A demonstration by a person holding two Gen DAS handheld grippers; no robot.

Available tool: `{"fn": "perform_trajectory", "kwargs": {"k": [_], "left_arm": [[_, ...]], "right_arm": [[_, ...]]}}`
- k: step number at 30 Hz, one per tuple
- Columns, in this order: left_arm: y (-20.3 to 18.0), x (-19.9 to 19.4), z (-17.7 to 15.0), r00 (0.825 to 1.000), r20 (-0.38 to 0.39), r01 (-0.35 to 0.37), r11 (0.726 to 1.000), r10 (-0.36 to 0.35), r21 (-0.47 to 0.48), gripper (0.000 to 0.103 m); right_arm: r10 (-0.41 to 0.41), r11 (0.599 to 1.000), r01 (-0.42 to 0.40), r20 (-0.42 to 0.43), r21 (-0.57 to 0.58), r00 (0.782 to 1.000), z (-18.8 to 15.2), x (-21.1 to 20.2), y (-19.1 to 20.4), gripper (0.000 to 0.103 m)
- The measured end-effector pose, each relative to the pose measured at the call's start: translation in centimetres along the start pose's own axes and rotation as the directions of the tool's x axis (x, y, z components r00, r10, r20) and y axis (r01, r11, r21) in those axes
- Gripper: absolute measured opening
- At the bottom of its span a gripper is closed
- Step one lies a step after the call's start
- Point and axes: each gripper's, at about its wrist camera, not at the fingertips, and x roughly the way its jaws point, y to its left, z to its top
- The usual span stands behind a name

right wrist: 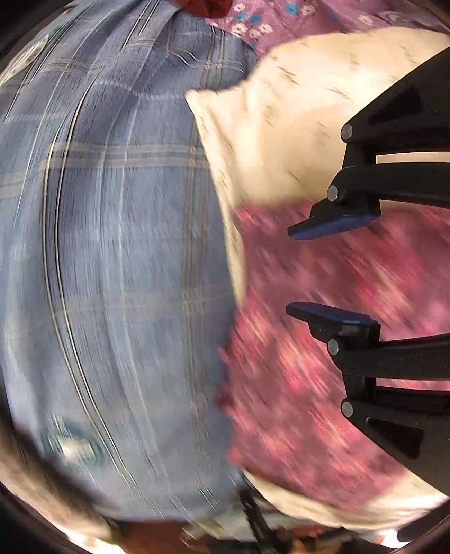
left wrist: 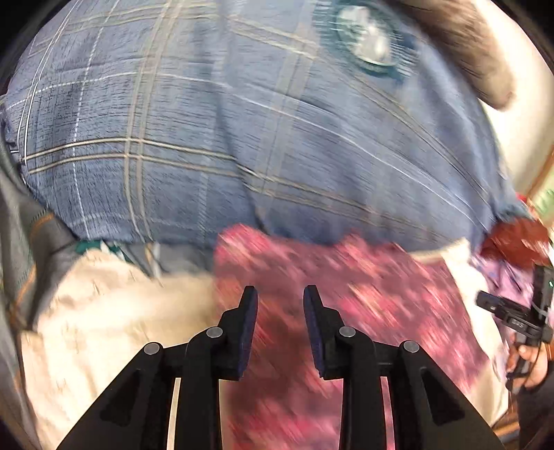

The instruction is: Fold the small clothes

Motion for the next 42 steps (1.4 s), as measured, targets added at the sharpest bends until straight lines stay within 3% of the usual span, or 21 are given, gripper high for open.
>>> {"fn": "perform_trajectory", "kwargs": {"k": [7,10,13,15,19,22,26,28,32,37,39,41,42], "left_arm": [[-3.5,-2.6,-5.4,0.994,-0.085,0.079,0.995,-0.074,0.057,0.027],[-3.1,-2.6,-7.3,0.992,-0.116,0.056,0.996,-0.048,0.066,0.027],[-1.5,-1.1,-8.8,0.985,-0.170,0.007,0.999,0.000,0.041,0.027],[-0.3,-1.0,-9.6,0.987,-0.159,0.011,1.000,-0.008,0.018,0.018],[0.5,-2.8,-8.9,0.988,-0.157,0.000,1.000,-0.003,-0.018,0.019],[0.6,-5.6,-9.0,0.990,-0.142,0.001,1.000,0.000,0.006,0.024],[1.7,-8.5,-10.1,0.989,-0.148,0.001,1.000,-0.005,-0.023,0.052],[2.5,-9.4,-10.7,0.989,-0.150,-0.006,0.999,-0.002,-0.051,0.052],[3.4,-9.6,-11.5,0.985,-0.169,0.005,0.996,-0.020,-0.090,0.052],[2.3,-8.6,-11.9,0.986,-0.167,-0.014,0.998,0.003,-0.064,0.045],[1.6,-7.9,-11.9,0.986,-0.156,-0.062,0.998,0.056,-0.031,0.020],[1.3,-7.7,-11.9,0.986,-0.143,-0.082,0.997,0.080,-0.011,0.008],[1.3,-7.8,-11.9,0.987,-0.136,-0.086,0.996,0.084,-0.011,0.008]], "right_arm": [[0.128,0.989,-0.133,-0.078,-0.062,0.989,-4.5,-0.5,7.1,0.038],[0.127,0.986,-0.137,-0.112,-0.090,0.986,-6.4,1.1,9.6,0.038],[0.050,0.989,-0.070,-0.150,-0.130,0.987,-8.2,2.5,10.2,0.038],[0.016,0.989,-0.039,-0.157,-0.144,0.988,-9.2,3.3,9.9,0.038],[0.030,0.995,-0.044,-0.146,-0.091,0.989,-8.9,1.8,8.8,0.038],[0.022,0.997,-0.029,-0.102,-0.067,0.995,-8.4,-1.1,7.2,0.038],[-0.010,1.000,0.008,-0.066,-0.019,0.998,-8.4,-4.6,3.3,0.044],[-0.028,1.000,0.029,-0.061,0.005,0.998,-8.7,-5.5,1.6,0.053],[-0.029,0.996,0.035,-0.068,0.084,0.997,-9.9,-5.9,-2.1,0.053],[-0.011,0.991,0.024,-0.092,0.135,0.996,-10.8,-4.3,-4.0,0.053],[-0.009,0.990,0.022,-0.093,0.139,0.996,-11.0,-3.9,-4.0,0.052],[-0.004,0.990,0.016,-0.085,0.139,0.996,-11.0,-3.6,-3.8,0.038],[-0.019,0.992,0.030,-0.087,0.127,0.996,-10.9,-3.6,-3.5,0.023]]}}
